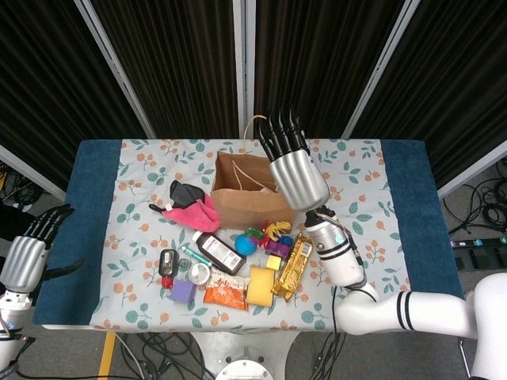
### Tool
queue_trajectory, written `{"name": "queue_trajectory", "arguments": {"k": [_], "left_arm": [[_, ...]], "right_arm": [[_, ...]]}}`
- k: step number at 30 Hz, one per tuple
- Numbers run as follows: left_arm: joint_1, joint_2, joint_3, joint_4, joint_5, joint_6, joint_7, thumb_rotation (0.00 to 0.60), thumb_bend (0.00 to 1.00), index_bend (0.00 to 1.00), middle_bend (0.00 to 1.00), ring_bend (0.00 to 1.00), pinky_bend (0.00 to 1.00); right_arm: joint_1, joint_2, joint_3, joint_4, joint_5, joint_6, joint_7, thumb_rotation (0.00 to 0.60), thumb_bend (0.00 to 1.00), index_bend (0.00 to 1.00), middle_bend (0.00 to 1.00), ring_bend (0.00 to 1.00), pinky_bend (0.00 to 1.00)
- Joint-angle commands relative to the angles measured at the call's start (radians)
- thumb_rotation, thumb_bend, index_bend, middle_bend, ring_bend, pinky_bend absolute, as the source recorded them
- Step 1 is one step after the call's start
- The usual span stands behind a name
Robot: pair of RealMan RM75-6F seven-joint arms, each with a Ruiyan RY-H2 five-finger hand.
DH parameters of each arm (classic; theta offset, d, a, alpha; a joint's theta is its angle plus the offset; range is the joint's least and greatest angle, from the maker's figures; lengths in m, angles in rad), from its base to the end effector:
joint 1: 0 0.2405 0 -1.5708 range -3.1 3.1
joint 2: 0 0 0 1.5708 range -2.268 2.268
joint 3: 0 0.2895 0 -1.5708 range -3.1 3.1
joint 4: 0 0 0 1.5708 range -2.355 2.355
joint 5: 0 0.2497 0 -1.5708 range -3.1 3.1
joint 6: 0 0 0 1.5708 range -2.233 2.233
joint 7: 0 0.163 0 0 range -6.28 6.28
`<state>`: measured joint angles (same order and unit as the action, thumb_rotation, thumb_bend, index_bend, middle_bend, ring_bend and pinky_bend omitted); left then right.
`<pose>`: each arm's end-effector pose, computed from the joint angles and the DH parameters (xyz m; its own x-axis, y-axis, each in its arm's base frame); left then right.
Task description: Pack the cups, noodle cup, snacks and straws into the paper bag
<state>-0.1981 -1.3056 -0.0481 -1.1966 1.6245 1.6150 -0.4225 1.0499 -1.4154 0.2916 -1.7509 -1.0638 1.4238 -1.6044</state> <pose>-0.3727 0.2517 0.1244 0.1957 -0.1068 0.9748 0.9410 -0.2596 -0.2173 0.0138 -0.4108 0.0617 0.8151 0.5668 0.1198 -0.1537 0.0121 0.9880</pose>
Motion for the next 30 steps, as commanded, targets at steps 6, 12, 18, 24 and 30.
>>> {"name": "queue_trajectory", "arguments": {"k": [6, 12, 18, 24, 30], "left_arm": [[-0.001, 0.007, 0.009, -0.041, 0.021, 0.008, 0.046, 0.600, 0.10, 0.18, 0.22, 0.15, 0.21], [0.002, 0.011, 0.015, -0.079, 0.034, 0.017, 0.093, 0.600, 0.10, 0.18, 0.22, 0.15, 0.21], [0.014, 0.024, 0.022, -0.105, 0.035, 0.023, 0.124, 0.600, 0.10, 0.18, 0.22, 0.15, 0.21], [0.015, 0.031, 0.022, -0.126, 0.043, 0.027, 0.150, 0.600, 0.10, 0.18, 0.22, 0.15, 0.21], [0.018, 0.023, 0.021, -0.131, 0.039, 0.028, 0.161, 0.600, 0.10, 0.18, 0.22, 0.15, 0.21]], "right_arm": [[-0.108, 0.134, -0.018, -0.187, -0.216, 0.119, 0.214, 0.600, 0.00, 0.00, 0.07, 0.00, 0.00], [-0.191, 0.215, -0.087, -0.291, -0.378, 0.136, 0.344, 0.600, 0.00, 0.01, 0.12, 0.00, 0.00], [-0.329, 0.267, -0.300, -0.283, -0.509, 0.084, 0.470, 0.600, 0.00, 0.15, 0.21, 0.07, 0.06], [-0.397, 0.264, -0.422, -0.139, -0.577, -0.014, 0.683, 0.600, 0.00, 0.29, 0.28, 0.16, 0.14], [-0.401, 0.225, -0.439, -0.032, -0.600, -0.128, 0.762, 0.600, 0.00, 0.32, 0.31, 0.17, 0.15]]}}
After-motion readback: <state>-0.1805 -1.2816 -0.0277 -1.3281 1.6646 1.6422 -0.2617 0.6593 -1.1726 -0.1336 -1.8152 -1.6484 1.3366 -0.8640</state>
